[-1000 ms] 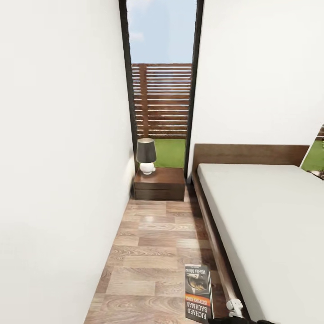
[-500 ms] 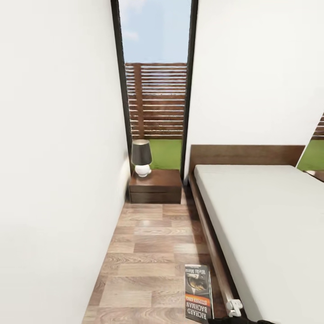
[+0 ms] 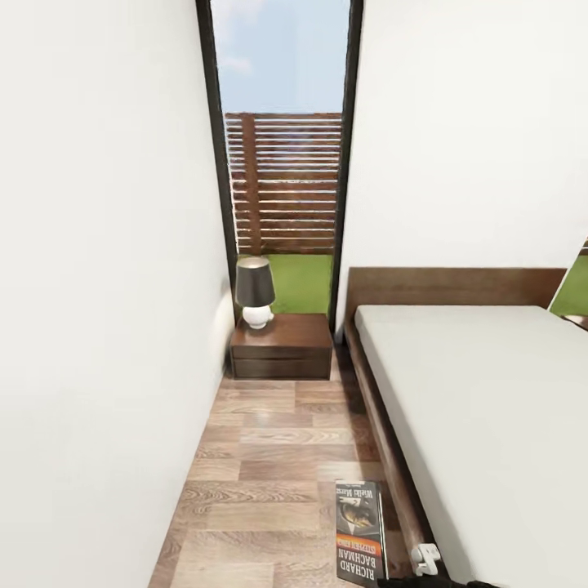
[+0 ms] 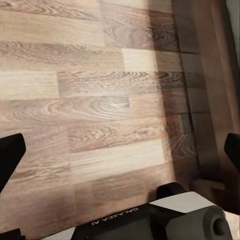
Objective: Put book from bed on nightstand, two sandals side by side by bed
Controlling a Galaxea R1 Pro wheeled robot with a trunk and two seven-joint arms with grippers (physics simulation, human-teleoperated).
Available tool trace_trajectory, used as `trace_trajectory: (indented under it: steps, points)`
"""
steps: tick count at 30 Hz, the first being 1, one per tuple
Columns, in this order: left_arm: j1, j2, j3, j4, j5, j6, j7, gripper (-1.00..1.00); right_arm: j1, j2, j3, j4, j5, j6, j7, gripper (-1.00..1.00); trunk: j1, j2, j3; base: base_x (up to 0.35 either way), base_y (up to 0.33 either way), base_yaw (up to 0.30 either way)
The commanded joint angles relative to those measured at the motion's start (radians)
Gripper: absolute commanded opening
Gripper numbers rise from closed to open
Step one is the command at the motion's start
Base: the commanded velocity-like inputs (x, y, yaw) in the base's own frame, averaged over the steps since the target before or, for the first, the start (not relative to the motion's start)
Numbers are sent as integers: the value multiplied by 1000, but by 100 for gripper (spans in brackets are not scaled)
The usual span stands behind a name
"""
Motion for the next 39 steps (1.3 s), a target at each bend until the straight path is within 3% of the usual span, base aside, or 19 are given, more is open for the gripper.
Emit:
trace_trajectory:
  steps: [1, 39]
  points:
    - [-1, 0, -8, 1, 8, -4, -3, 100, -1, -1, 4, -1, -12, 6, 3, -100, 1, -1, -1, 317, 0, 0]
    - [-1, 0, -8, 1, 8, -4, -3, 100, -1, -1, 4, -1, -12, 6, 3, -100, 1, -1, -1, 317, 0, 0]
